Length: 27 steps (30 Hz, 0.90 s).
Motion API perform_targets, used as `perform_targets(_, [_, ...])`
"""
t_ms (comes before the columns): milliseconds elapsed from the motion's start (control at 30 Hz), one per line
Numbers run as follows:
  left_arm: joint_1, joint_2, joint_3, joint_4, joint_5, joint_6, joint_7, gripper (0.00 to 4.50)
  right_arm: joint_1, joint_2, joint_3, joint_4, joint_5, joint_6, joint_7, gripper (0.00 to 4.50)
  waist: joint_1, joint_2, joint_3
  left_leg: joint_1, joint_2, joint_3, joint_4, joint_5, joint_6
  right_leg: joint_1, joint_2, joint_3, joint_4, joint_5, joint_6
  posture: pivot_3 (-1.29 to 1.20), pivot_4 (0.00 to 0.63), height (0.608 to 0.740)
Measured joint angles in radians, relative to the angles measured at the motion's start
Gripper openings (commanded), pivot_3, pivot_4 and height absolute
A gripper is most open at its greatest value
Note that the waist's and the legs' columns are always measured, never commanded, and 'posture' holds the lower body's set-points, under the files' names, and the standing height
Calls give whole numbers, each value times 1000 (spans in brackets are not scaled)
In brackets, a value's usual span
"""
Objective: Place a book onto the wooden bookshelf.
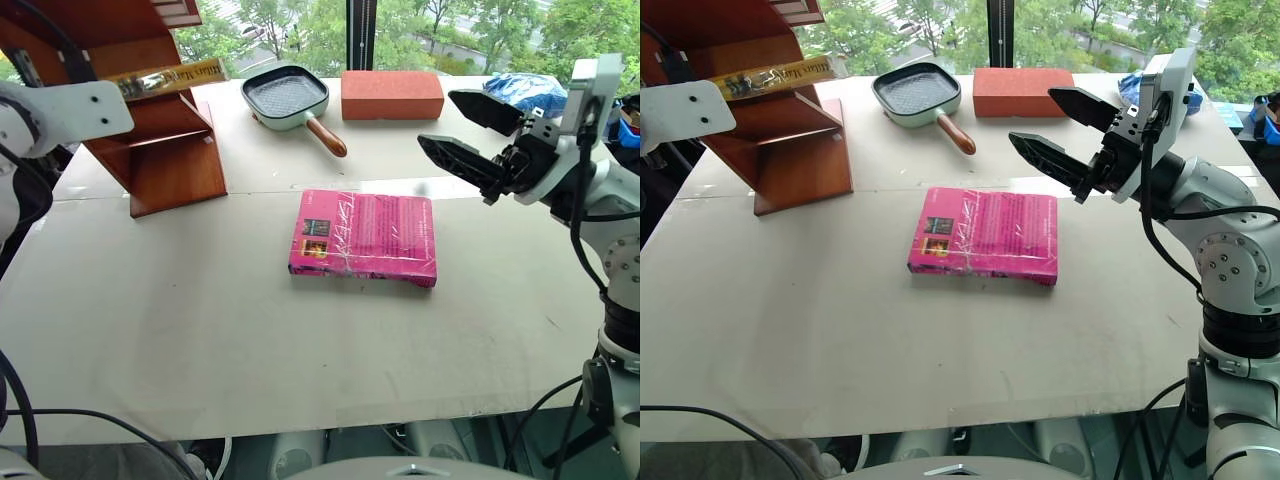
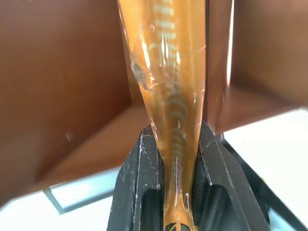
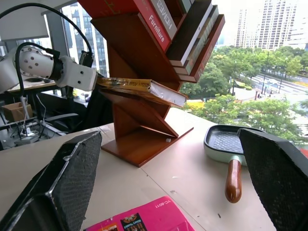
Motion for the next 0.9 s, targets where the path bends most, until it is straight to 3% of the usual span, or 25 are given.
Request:
perform_targets(300, [19, 1, 8, 44, 0, -1, -14, 4437, 0, 12, 0, 1, -18, -6, 0, 4500, -12, 0, 0, -1, 0, -1, 1, 0, 0, 0, 0, -1, 1, 0, 0, 0, 150, 740])
perform_targets(700, [71, 62, 109, -46, -13, 51, -58, 4476, -1, 45, 8, 41, -38, -26, 19, 4500, -15, -1, 0, -1, 0, -1, 1, 0, 0, -1, 0, -1, 1, 0, 0, 0, 150, 740])
perform_targets(800, [99, 63, 193, -158, -81, 145, -139, 4476, -1, 46, 10, 50, -48, -28, 31, 4500, -15, -1, -1, -2, 0, -1, 1, 0, 0, -1, 0, -1, 1, 0, 0, 0, 150, 740])
perform_targets(900, [84, -20, 311, -365, -230, 384, -236, 4476, 2, 34, 10, 65, -64, -30, 55, 4500, -9, -1, -1, -2, 0, -2, 2, 0, 0, 0, -1, -1, 2, 0, 0, 0, 150, 740])
